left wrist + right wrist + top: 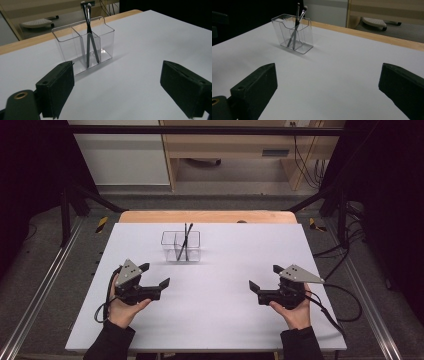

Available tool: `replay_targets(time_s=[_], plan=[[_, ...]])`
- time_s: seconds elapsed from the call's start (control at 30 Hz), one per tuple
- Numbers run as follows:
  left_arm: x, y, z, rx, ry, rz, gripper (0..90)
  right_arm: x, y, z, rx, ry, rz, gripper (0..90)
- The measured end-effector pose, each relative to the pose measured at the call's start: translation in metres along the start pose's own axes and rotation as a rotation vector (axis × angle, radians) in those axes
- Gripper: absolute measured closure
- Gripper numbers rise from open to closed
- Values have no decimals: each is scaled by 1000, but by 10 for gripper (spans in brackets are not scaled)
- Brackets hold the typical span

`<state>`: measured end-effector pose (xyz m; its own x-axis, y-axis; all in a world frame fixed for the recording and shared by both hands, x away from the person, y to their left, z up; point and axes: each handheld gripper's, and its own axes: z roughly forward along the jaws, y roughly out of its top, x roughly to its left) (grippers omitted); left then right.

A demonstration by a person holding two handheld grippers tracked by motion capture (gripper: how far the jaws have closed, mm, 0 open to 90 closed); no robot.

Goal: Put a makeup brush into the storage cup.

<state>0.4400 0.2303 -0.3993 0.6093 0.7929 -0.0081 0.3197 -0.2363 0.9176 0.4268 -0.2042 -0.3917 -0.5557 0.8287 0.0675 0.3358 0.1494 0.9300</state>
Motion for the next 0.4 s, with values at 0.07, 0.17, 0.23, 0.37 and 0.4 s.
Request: replay_targets(time_s=[0.07,0.17,0.23,0.37,0.4], plan=[[2,-6,-3,7,5,-2,106,-1,0,0,0,2,0,26],[6,-12,-5,14,6,-20,104,-2,-1,-1,1,-2,3,26],[8,-15,-5,16,3,-32,105,-3,-2,-1,2,-4,6,26],[9,-19,-3,39,-1,-23,104,-4,-3,-1,7,-8,10,26],[9,-20,-2,43,1,-22,104,-4,-3,-1,4,-5,11,26]])
